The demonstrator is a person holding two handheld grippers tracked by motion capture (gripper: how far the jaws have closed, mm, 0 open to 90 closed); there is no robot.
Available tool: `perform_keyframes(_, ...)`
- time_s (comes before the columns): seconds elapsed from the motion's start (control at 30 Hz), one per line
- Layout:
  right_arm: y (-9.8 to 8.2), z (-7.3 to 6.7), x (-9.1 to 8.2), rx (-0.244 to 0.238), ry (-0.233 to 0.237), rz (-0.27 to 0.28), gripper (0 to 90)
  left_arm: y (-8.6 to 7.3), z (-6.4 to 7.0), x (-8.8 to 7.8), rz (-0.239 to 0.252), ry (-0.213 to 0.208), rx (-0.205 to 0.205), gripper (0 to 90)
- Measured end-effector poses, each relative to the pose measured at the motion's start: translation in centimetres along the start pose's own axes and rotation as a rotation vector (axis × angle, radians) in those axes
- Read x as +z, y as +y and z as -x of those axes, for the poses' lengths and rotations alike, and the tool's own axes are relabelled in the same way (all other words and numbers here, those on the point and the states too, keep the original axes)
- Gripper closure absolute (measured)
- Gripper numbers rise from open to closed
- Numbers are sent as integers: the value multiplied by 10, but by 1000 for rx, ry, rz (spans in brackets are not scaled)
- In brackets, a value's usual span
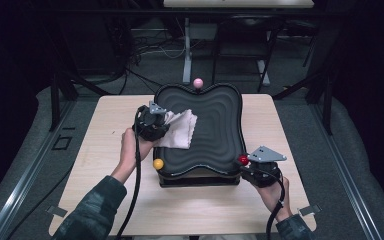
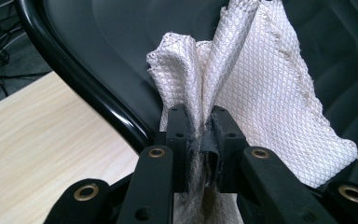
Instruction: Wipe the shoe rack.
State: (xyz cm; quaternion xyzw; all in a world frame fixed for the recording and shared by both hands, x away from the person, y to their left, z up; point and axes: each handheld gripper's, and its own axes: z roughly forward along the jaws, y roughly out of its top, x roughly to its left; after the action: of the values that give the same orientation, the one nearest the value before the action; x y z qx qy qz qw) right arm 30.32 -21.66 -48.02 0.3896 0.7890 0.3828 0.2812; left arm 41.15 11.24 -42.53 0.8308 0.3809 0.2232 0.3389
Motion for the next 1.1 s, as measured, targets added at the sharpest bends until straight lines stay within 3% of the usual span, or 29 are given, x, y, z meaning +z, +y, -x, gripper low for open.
perform_keyframes(0.53, 0, 0, 0, -3, -3, 0, 603, -24, 14, -9, -23, -50, 25, 797)
perform_keyframes(1.1, 0, 0, 0, -10, 2, -3, 603, -38, 18, -14, -45, -99, 24, 796)
